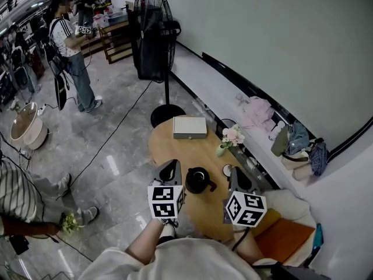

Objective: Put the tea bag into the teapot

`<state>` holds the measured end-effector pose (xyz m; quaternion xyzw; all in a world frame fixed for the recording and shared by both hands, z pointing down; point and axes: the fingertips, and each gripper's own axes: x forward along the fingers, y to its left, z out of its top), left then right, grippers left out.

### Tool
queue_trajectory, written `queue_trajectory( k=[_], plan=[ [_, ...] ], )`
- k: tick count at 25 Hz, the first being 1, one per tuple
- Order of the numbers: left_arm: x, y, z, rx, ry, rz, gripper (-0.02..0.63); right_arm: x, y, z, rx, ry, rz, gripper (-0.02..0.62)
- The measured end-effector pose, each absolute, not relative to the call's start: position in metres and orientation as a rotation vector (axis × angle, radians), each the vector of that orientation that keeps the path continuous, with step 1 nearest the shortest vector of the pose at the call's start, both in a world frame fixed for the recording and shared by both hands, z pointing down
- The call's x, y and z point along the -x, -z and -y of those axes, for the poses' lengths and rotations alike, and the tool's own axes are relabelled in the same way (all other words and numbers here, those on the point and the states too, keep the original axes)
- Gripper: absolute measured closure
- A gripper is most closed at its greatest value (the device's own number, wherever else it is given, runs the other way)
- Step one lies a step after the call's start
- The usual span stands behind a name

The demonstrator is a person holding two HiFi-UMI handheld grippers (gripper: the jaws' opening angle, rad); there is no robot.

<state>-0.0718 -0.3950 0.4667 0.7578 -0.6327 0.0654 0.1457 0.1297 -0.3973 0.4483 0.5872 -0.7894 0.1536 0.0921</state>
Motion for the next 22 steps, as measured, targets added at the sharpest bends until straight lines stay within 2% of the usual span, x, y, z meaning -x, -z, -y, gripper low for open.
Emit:
queue_trajectory(
  k=[22],
  plan=[
    [0.073,-0.466,0.397,-2.22,-0.192,1.781,0.591,-0.12,-0.448,0.393,-1.76,-0.455,2.322,0.561]
  ],
)
